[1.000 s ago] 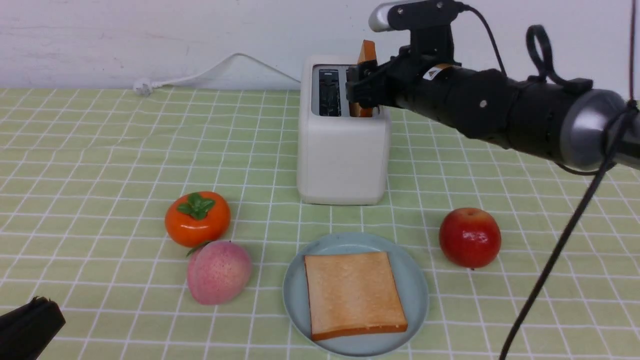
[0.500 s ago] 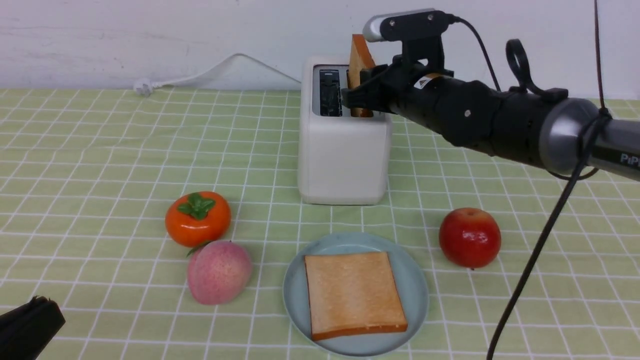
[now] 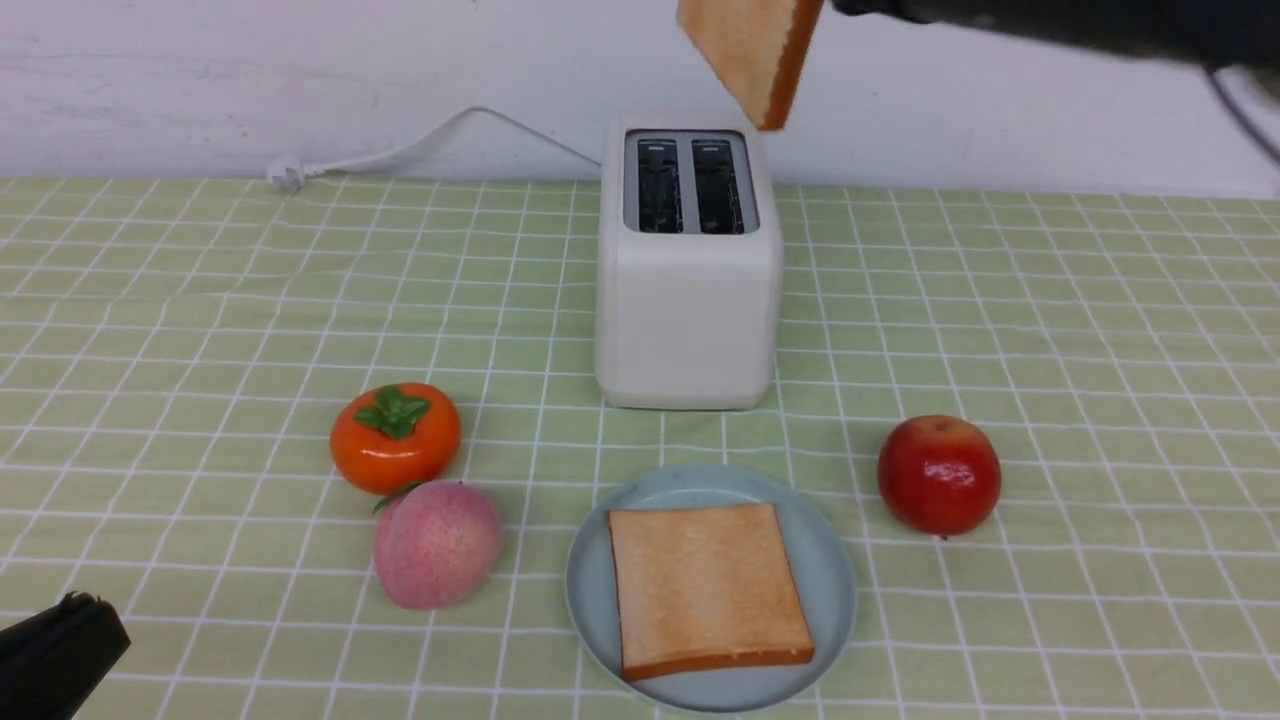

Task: Take toasted bread from bread machine on green coffee tablecloth place on plate.
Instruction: 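Place the held slice of bread on top of the slice on the plate with the right gripper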

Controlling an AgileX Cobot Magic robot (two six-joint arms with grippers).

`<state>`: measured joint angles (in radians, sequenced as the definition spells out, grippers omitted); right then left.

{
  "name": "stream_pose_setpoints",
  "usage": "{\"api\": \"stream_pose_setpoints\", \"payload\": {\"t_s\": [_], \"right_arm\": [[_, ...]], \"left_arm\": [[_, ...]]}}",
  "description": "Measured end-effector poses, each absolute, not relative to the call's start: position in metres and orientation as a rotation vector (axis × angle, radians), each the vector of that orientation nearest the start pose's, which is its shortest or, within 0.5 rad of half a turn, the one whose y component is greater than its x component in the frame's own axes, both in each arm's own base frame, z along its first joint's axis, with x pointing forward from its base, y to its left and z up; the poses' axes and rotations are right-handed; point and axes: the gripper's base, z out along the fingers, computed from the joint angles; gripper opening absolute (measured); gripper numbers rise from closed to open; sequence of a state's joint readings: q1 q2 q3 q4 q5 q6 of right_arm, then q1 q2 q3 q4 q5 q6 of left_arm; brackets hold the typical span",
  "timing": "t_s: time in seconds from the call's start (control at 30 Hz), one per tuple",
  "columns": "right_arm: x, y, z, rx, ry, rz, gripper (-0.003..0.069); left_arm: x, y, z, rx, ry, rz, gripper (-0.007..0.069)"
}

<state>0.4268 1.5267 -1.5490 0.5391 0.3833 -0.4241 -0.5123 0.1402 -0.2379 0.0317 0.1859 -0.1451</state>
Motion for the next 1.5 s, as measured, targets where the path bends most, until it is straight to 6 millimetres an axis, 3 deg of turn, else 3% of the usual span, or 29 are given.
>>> {"api": "stream_pose_setpoints", "payload": {"t_s": [0.07,0.1,0.17,0.3,0.53,0.8,1.17,1.33,1.37,1.5], "right_arm": [[0.298,0.164,0.432,-0.551,1.939,0.620,0.0114],[0.298,0.163,0.432,-0.546,1.938,0.623,0.0114],[0.284,0.166,0.412,-0.621,2.139,0.696,0.0114],[0.279,0.177,0.369,-0.639,2.306,0.797,0.0114],[0.299,0.192,0.306,-0.561,2.440,0.895,0.0114],[0.322,0.203,0.259,-0.524,2.529,0.942,0.0114],[0.337,0.184,0.252,-0.441,2.535,0.895,0.0125],[0.341,0.172,0.250,-0.424,2.560,0.846,0.0237],[0.343,0.166,0.249,-0.394,2.579,0.828,0.0310],[0.345,0.151,0.254,-0.387,2.585,0.768,0.0421]], "left_arm": [[0.052,-0.029,0.268,0.312,1.569,-0.484,-0.0009],[0.052,-0.029,0.268,0.312,1.569,-0.484,-0.0009],[0.052,-0.028,0.266,0.315,1.588,-0.480,-0.0008],[0.052,-0.029,0.262,0.314,1.634,-0.485,-0.0006],[0.051,-0.029,0.256,0.315,1.702,-0.488,-0.0005],[0.051,-0.029,0.256,0.314,1.702,-0.489,-0.0001],[0.051,-0.029,0.257,0.312,1.696,-0.491,0.0004],[0.051,-0.029,0.257,0.312,1.691,-0.492,0.0004],[0.051,-0.029,0.257,0.311,1.691,-0.492,0.0004],[0.051,-0.029,0.257,0.311,1.690,-0.492,0.0005]]}}
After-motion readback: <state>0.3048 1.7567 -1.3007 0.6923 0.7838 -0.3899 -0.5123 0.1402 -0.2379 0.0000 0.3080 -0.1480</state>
